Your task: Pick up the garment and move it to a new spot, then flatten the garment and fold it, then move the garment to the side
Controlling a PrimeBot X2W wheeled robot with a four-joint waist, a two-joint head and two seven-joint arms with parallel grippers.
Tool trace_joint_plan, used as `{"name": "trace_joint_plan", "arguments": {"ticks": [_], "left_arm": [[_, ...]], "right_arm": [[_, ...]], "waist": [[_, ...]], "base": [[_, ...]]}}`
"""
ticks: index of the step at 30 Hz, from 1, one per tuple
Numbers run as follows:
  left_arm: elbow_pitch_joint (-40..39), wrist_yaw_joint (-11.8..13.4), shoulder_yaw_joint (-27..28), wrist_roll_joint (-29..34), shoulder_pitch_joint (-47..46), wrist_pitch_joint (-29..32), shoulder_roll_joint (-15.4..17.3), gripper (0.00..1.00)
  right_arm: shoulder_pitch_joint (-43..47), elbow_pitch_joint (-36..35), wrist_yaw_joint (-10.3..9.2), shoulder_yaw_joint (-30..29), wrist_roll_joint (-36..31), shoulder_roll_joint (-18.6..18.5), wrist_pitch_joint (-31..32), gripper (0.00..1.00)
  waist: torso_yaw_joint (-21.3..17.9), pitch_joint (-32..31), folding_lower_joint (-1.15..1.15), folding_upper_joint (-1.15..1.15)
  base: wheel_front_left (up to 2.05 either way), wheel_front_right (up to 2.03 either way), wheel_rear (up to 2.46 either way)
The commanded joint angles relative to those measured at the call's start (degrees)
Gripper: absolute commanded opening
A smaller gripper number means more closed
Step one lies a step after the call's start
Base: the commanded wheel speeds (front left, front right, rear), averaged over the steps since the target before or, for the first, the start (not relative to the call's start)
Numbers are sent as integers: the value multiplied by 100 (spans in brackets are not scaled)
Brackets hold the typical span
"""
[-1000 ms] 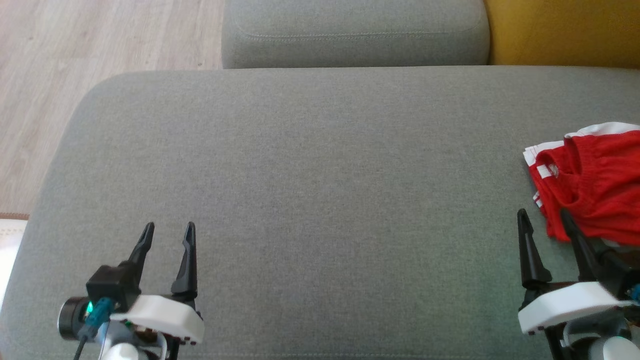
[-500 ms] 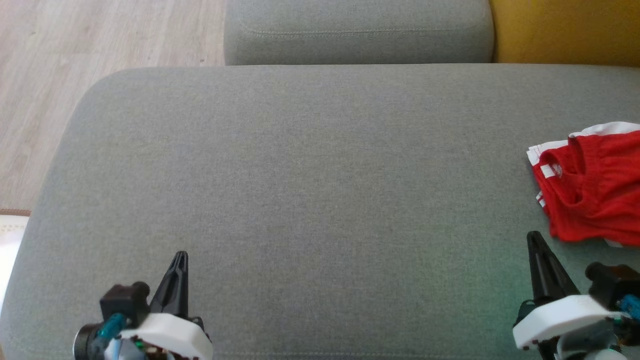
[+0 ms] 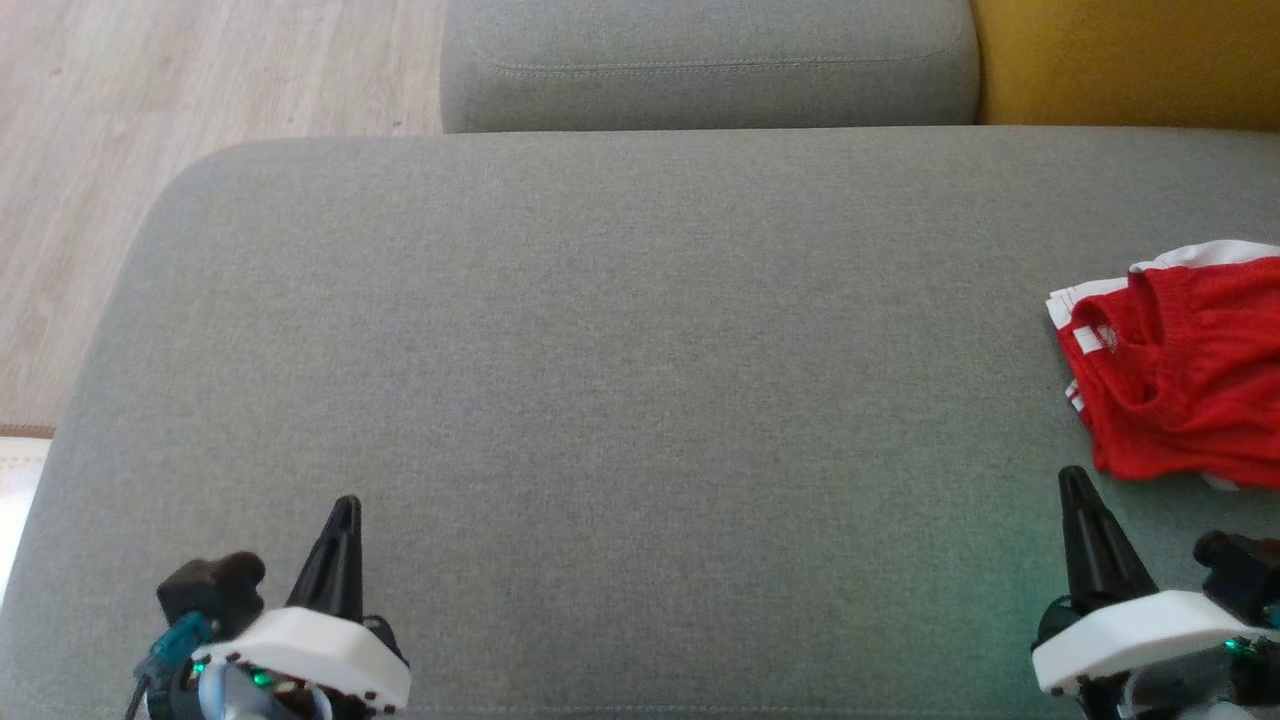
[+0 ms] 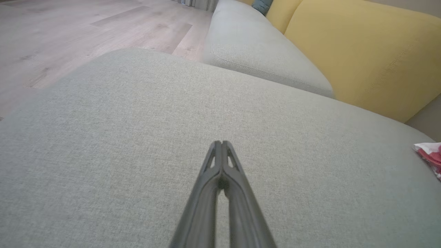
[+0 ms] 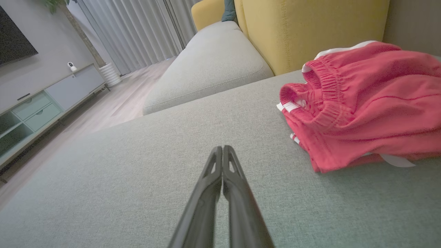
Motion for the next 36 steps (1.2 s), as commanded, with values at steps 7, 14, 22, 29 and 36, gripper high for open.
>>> {"name": "trace_joint_plan", "arguments": {"ticks": [7,14,22,29,36], "left_arm": [[-119,-136,245,-543,-323,121,-30,0],[-86,-226,369,-965,-368,211,-79,0],[-58,-316,496,-1386,-409,305,-131,0],[-27,-406,626,-1806,-452,400,-185,0],[6,-496,757,-2225,-495,497,-240,0]], "right_arm": [[-351,-55,-1,-17,628,-40,27,0],[-423,27,-1,-23,1104,-47,42,0],[-495,109,-2,-31,1581,-53,58,0],[-567,191,-2,-41,2057,-58,75,0],[-639,274,-2,-51,2532,-62,94,0]], "waist": [[-26,-6,0,0],[-49,-10,0,0],[-73,-14,0,0],[-96,-19,0,0],[-120,-23,0,0]], "base": [[0,0,0],[0,0,0],[0,0,0],[0,0,0],[0,0,0]]}}
